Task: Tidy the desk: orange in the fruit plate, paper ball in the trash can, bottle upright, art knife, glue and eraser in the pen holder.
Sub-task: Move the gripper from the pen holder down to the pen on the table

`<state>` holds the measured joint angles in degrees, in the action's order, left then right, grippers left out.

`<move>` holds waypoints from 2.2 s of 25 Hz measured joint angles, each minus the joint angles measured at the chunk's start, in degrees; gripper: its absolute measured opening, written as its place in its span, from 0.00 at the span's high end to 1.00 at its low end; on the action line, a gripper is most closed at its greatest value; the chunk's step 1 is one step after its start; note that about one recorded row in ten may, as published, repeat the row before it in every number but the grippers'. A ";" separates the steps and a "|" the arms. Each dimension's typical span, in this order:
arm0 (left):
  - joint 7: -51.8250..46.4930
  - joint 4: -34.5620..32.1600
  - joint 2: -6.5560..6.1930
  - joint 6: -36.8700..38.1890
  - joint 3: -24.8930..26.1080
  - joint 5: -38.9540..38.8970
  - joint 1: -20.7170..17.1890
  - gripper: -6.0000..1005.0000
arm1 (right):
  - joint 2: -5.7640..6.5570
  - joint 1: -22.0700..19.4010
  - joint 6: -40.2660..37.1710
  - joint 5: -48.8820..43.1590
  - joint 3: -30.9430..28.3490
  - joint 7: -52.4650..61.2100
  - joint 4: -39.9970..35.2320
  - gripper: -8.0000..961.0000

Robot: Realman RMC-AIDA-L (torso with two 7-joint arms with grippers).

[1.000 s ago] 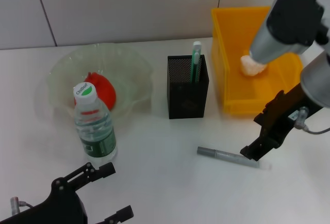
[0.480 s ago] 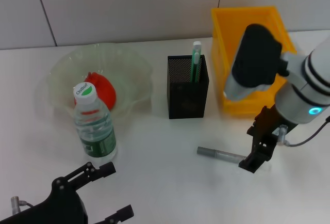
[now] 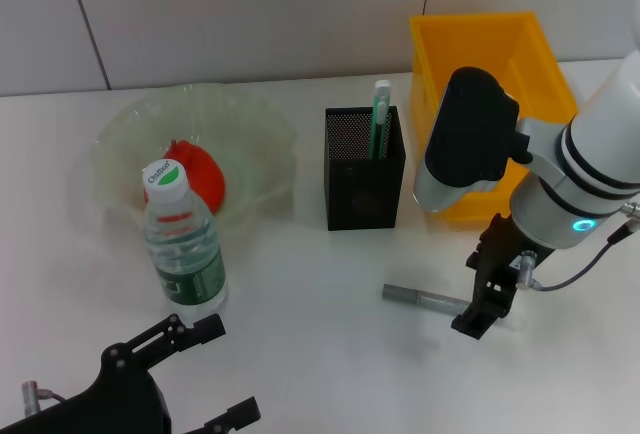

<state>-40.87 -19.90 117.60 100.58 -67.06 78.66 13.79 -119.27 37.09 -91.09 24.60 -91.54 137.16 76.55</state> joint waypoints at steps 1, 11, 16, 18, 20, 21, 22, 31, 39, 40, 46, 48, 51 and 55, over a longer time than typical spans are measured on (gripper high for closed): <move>0.00 -0.01 0.00 -0.01 0.00 0.00 0.00 0.19 | -0.05 0.49 0.41 0.00 0.00 0.12 -1.44 0.21; 0.00 0.06 0.03 -0.04 0.00 0.00 -0.09 0.19 | -0.08 1.46 2.48 0.71 -0.15 0.65 -4.02 0.31; 0.03 0.11 0.09 -0.04 0.00 0.00 -0.09 0.19 | -0.08 1.47 3.00 0.75 -0.05 0.66 -4.73 0.47; 0.03 0.08 0.09 -0.04 0.00 0.00 -0.09 0.19 | -0.09 1.49 3.00 0.76 -0.02 0.63 -4.78 0.51; 0.02 0.01 0.09 -0.04 0.00 0.00 -0.09 0.19 | -0.09 1.50 3.00 0.77 0.14 -0.20 -4.80 0.54; 0.02 0.01 0.09 -0.04 0.00 0.00 -0.09 0.19 | -0.09 1.50 3.00 0.77 0.14 -0.20 -4.80 0.56; 0.02 -0.02 0.09 -0.04 0.00 0.00 -0.08 0.19 | -0.09 1.50 3.00 0.76 0.19 -0.61 -4.81 0.57; 0.00 -0.06 0.18 -0.04 0.00 0.00 -0.08 0.19 | -0.09 1.60 3.07 0.44 1.42 -2.53 -5.31 0.61; 0.00 -0.06 0.18 -0.04 0.00 0.00 -0.09 0.19 | -0.09 2.14 3.96 0.00 2.25 -2.93 -6.88 0.61; 0.00 -0.06 0.18 -0.04 0.00 0.00 -0.08 0.19 | -0.09 2.23 4.22 -0.04 2.25 -2.93 -7.19 0.61; 0.00 -0.05 0.18 -0.03 0.00 0.00 -0.03 0.19 | -0.08 2.46 5.09 -0.07 2.42 -2.93 -7.94 0.60; 0.00 -0.06 0.17 0.00 0.00 0.00 -0.02 0.19 | -0.08 2.66 5.56 -0.37 2.84 -2.88 -8.38 0.60; 0.00 -0.06 0.17 0.10 0.00 0.00 0.04 0.19 | -0.08 2.90 5.91 -0.70 2.98 -2.76 -8.93 0.62; 0.00 -0.06 0.17 0.21 0.00 0.00 0.09 0.19 | -0.13 3.07 6.28 -0.81 3.51 -2.60 -9.45 0.65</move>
<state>-40.87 -19.95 117.77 100.79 -67.06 78.66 13.89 -119.40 40.15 -84.81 23.79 -88.03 134.56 67.10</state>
